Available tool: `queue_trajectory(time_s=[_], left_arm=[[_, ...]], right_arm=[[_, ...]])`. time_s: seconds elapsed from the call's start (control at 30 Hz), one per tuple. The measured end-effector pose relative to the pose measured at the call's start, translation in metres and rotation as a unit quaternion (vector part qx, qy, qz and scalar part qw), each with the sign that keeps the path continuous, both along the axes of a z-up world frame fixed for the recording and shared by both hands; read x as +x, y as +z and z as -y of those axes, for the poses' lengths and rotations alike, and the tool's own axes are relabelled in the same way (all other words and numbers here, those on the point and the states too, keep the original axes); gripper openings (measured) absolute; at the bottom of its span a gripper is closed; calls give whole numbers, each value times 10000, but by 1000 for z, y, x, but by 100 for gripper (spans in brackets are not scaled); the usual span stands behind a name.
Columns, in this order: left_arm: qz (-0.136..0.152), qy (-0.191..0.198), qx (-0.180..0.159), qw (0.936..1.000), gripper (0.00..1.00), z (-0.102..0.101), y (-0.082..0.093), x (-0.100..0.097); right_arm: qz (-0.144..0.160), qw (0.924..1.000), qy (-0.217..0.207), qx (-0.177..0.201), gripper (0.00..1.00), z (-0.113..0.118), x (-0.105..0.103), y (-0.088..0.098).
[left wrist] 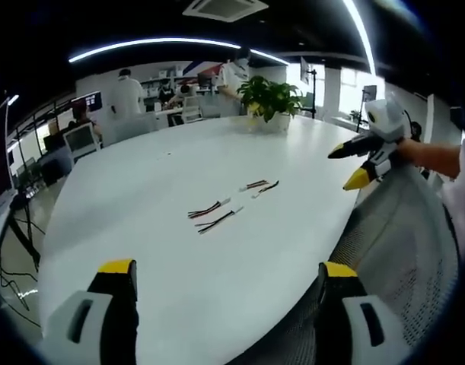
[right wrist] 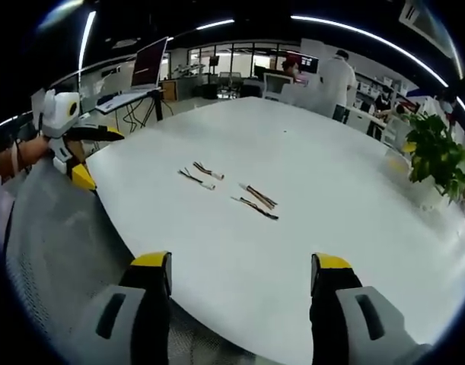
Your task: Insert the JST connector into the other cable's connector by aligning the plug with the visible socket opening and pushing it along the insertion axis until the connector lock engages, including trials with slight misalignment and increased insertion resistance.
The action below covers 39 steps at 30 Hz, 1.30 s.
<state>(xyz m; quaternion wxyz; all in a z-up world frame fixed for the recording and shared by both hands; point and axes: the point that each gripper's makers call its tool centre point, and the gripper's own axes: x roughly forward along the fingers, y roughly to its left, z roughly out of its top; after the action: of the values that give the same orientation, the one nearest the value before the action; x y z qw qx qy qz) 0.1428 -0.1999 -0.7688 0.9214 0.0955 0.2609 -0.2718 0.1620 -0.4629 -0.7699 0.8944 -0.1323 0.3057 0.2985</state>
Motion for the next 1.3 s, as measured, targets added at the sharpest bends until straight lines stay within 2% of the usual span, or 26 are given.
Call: queue_trajectory(time_s=[0.1,0.27,0.43,0.57,0.73,0.8,0.9,0.97,1.1,1.3], left_arm=[[151,78,222,9996,97,-6,2,3],[238,95,59,9997,97,-5,9,4],[325,106,-151,9993,97,-2,18,4],[354,75,-167,9992,97,1,21,3],[346,15,-90,9994,97,3,21,1],[402,120,-199,9989,97,0,26,4],[453,321,-599,9967,97,-3,38,8],[490,320,-678,9960,97,-2,42,10],[528,218,-621,9964,98,2,46,13],[569,5,-557,9968,98,10,50,16]], right_arm=[[25,10000,-10,5,73,0,0,1],[53,10000,45,-16,74,0,0,2],[161,9990,244,340,74,-8,-2,11],[190,9961,138,846,74,-11,1,22],[88,9957,160,909,73,-11,-1,22],[69,9939,175,1083,73,-12,-1,25],[54,9926,134,1207,73,-11,0,29],[24,9919,128,1260,73,-12,-1,30],[30,9915,168,1292,72,-14,0,34],[307,9906,444,1257,69,-25,6,47]])
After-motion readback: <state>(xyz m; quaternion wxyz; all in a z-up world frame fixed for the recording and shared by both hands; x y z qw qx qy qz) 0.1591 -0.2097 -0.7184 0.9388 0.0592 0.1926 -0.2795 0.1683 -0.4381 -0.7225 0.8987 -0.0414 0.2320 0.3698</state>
